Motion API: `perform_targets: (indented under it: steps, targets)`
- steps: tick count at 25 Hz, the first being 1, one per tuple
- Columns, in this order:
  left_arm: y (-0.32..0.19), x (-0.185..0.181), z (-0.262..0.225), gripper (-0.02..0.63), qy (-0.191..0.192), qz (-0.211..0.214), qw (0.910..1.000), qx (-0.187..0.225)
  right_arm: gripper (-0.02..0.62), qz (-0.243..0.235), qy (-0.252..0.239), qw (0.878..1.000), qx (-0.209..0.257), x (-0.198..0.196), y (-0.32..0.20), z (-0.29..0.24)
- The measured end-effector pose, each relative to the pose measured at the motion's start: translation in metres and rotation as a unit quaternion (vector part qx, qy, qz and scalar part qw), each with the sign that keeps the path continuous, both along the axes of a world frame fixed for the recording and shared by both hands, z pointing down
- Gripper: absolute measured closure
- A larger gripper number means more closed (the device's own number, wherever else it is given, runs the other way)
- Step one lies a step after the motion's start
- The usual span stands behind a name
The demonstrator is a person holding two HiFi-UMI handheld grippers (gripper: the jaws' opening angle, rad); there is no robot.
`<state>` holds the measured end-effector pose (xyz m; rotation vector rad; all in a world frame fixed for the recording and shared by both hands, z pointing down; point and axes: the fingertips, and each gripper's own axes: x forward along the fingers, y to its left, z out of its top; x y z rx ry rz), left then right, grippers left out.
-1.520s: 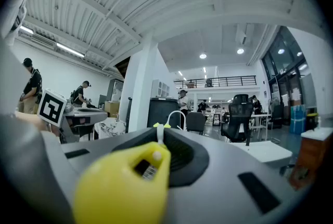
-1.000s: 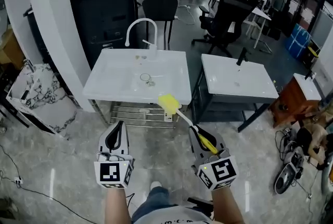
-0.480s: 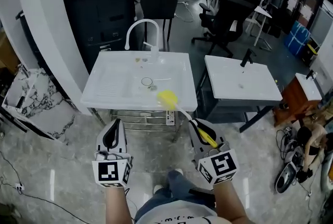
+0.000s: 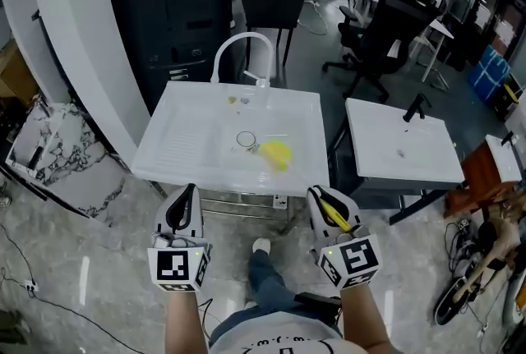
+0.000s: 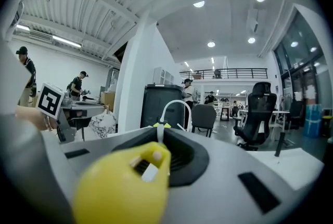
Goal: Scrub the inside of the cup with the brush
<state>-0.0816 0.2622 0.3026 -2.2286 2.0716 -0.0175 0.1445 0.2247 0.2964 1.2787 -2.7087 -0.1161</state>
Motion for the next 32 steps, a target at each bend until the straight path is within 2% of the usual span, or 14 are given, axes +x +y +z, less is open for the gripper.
perform_targets:
  steps: [16,18,19,20,21,22,25,27,32]
  targets:
    - [-0.228,-0.013,0.012,0.591,0.000,0.029,0.9989,-0.037,0.551,-0.010,-0.027,0.999,-0.045,-0.023,-0.231,0.016]
    - [-0.252,-0.013,0.017,0.588,0.003,0.034,0.9981,-0.051,0.551,-0.013,-0.027,0.998,-0.050,-0.026,-0.254,0.016]
    - [-0.263,-0.013,0.023,0.561,0.007,0.040,0.9970,-0.065,0.551,-0.014,-0.026,0.998,-0.052,-0.028,-0.263,0.016]
    - [-0.273,-0.011,0.031,0.485,0.012,0.049,0.9953,-0.083,0.551,-0.016,-0.025,0.998,-0.054,-0.030,-0.272,0.016]
    - [-0.282,-0.010,0.039,0.380,0.016,0.059,0.9931,-0.100,0.551,-0.017,-0.025,0.998,-0.057,-0.031,-0.279,0.018]
    - [-0.290,-0.009,0.048,0.353,0.018,0.066,0.9910,-0.115,0.551,-0.016,-0.024,0.998,-0.059,-0.033,-0.286,0.020]
    - [-0.308,-0.012,0.073,0.353,0.018,0.073,0.9862,-0.148,0.551,-0.013,-0.023,0.997,-0.068,-0.035,-0.303,0.028]
    - [-0.314,-0.012,0.091,0.395,0.013,0.084,0.9813,-0.173,0.549,-0.010,-0.021,0.997,-0.076,-0.036,-0.309,0.035]
    - [-0.322,-0.006,0.144,0.455,-0.006,0.140,0.9572,-0.253,0.551,0.000,-0.018,0.995,-0.099,-0.041,-0.319,0.049]
